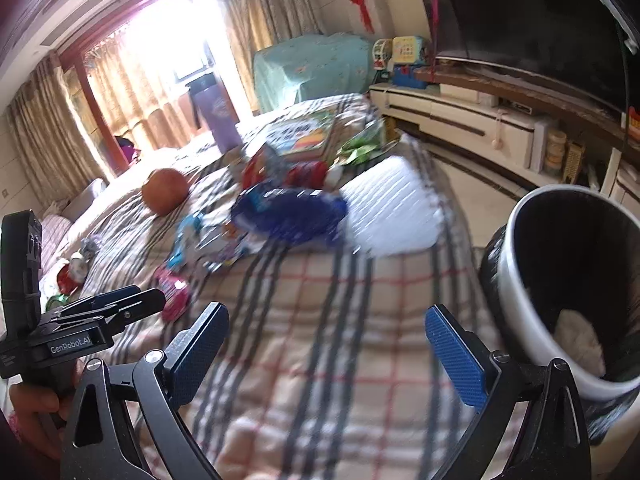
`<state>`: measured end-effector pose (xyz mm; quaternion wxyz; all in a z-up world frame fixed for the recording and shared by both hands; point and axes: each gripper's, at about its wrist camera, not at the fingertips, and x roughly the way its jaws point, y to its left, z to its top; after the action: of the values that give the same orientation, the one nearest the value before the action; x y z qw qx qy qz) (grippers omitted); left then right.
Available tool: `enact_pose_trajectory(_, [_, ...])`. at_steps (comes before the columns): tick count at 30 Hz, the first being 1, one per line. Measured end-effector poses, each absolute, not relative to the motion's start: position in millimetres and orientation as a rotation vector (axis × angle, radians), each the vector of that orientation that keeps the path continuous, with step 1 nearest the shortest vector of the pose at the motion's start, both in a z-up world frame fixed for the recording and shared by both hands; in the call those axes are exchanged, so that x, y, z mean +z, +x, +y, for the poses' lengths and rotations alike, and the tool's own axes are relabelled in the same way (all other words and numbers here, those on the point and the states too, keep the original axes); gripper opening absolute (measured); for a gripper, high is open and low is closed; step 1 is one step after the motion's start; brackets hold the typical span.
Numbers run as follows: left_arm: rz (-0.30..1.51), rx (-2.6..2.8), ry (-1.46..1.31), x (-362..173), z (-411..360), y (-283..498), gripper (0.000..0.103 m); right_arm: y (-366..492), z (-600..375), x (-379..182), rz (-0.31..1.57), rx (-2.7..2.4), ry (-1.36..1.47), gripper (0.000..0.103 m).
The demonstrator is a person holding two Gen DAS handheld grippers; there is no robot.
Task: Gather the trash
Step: 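Move both open tools back over the bed toward the remaining trash, then grasp the white snack wrapper with left tool while right tool grasps the white foam net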
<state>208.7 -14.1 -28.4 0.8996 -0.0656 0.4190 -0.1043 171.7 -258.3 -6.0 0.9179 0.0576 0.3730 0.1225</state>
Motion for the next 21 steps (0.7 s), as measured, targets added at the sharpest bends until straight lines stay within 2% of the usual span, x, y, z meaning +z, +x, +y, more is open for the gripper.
enact_pose_trajectory(9, [0.869, -0.210, -0.065, -30.3, -44.0, 255.9, 0.076, 215.5, -283.7, -3.5, 0.747, 0.203, 0.128, 0.099])
enact_pose_trajectory(12, [0.874, -0.190, -0.036, -36.6, -48.8, 266.4, 0.075, 230.4, -288.3, -9.8, 0.763, 0.197, 0.136, 0.091])
enact_pose_trajectory(14, [0.886, -0.201, -0.021, -41.5, -52.3, 269.8, 0.057, 237.5, -290.8, -15.2, 0.780, 0.201, 0.144, 0.074])
enact_pose_trajectory(15, [0.892, -0.206, -0.016, -43.3, -54.0, 269.6, 0.056, 239.8, -291.1, -18.2, 0.789, 0.203, 0.144, 0.069])
enact_pose_trajectory(16, [0.895, -0.211, -0.009, -45.6, -55.7, 270.2, 0.048, 241.0, -291.6, -20.5, 0.796, 0.204, 0.143, 0.055])
enact_pose_trajectory(17, [0.899, -0.222, -0.001, -47.9, -57.4, 270.5, 0.040, 241.0, -291.4, -23.0, 0.804, 0.205, 0.142, 0.048])
enact_pose_trajectory(18, [0.899, -0.228, 0.006, -48.9, -59.0, 270.0, 0.038, 239.5, -292.0, -23.0, 0.801, 0.207, 0.140, 0.046])
enact_pose_trajectory(20, [0.884, -0.235, 0.015, -48.0, -60.6, 265.5, 0.036, 233.6, -292.6, -21.3, 0.787, 0.212, 0.133, 0.034])
enact_pose_trajectory(21, [0.877, -0.238, 0.016, -46.6, -60.8, 263.0, 0.036, 229.7, -291.8, -19.8, 0.782, 0.214, 0.129, 0.031])
